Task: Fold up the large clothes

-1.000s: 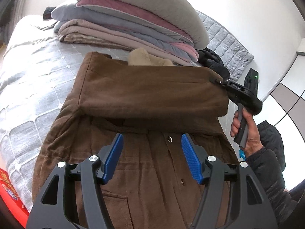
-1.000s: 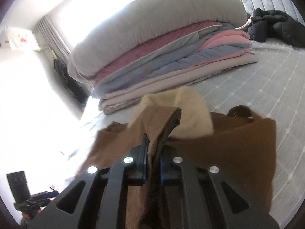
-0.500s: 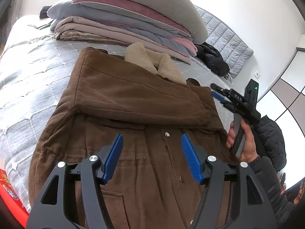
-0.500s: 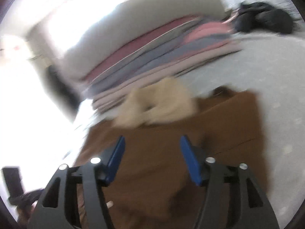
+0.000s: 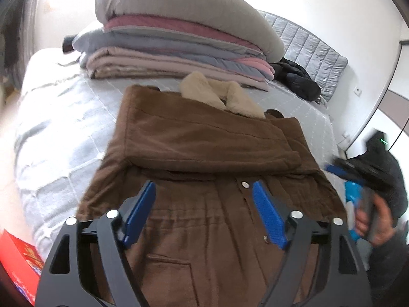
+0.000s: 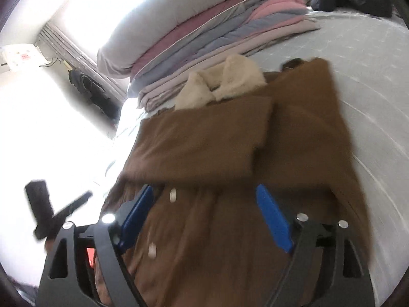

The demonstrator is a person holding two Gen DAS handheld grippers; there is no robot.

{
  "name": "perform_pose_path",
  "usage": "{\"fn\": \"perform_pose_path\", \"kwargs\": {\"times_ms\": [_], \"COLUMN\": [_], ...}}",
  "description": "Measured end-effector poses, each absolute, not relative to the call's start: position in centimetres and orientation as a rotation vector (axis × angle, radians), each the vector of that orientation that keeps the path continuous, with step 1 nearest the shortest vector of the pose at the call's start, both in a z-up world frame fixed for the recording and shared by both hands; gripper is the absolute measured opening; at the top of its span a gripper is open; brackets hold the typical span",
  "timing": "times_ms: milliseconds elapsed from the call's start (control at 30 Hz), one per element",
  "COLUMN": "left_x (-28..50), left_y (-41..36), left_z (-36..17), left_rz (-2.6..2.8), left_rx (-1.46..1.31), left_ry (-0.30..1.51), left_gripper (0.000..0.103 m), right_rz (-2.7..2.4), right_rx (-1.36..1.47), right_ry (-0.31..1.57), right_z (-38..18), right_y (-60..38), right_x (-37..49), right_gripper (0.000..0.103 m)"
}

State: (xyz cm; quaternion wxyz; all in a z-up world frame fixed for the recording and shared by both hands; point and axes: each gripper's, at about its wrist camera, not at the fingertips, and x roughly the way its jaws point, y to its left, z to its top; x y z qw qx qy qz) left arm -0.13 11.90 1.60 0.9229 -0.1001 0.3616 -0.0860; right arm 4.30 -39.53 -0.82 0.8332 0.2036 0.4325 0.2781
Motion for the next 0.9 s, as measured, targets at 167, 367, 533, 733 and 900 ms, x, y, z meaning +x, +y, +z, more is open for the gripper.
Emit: {"fn": "perform_pose_path", "kwargs": {"times_ms": [167, 367, 533, 733, 900], "left_x": [-1.1, -8.4, -13.8, -17.9, -19.5], "left_y": [12.2, 18.2, 24.1, 28.9, 30.5], "left_z": [1.0, 1.4, -0.1, -4.6, -8.5], "left_rz": [-0.173, -0.264, -0.233, -0.165, -0.149], "left_rx": [-0.094, -0.268, -0.419, -0.634, -0.848], "left_ry": [0.762, 0.750, 0.807, 0.896, 0.926], "left_gripper": [0.075, 0.090, 0.093, 0.093, 0.093], "right_rz": [0.458, 0.379, 0.439, 0.500, 0.614], "right_rx": [0.493, 0.554, 0.564, 0.676, 0.906], "right_ry": [0.929, 1.046, 1.169, 1.239, 1.249], "right_z": [-0.3, -2.6, -5.8, -10.1, -14.5], "right_y": [-47.2, -53.8, -54.2, -55.6, -56.9], "right_x": [-5.2, -12.0, -13.4, -14.3, -15.3], "right_gripper": [0.088, 0.089, 0.089, 0.089, 0.089]}}
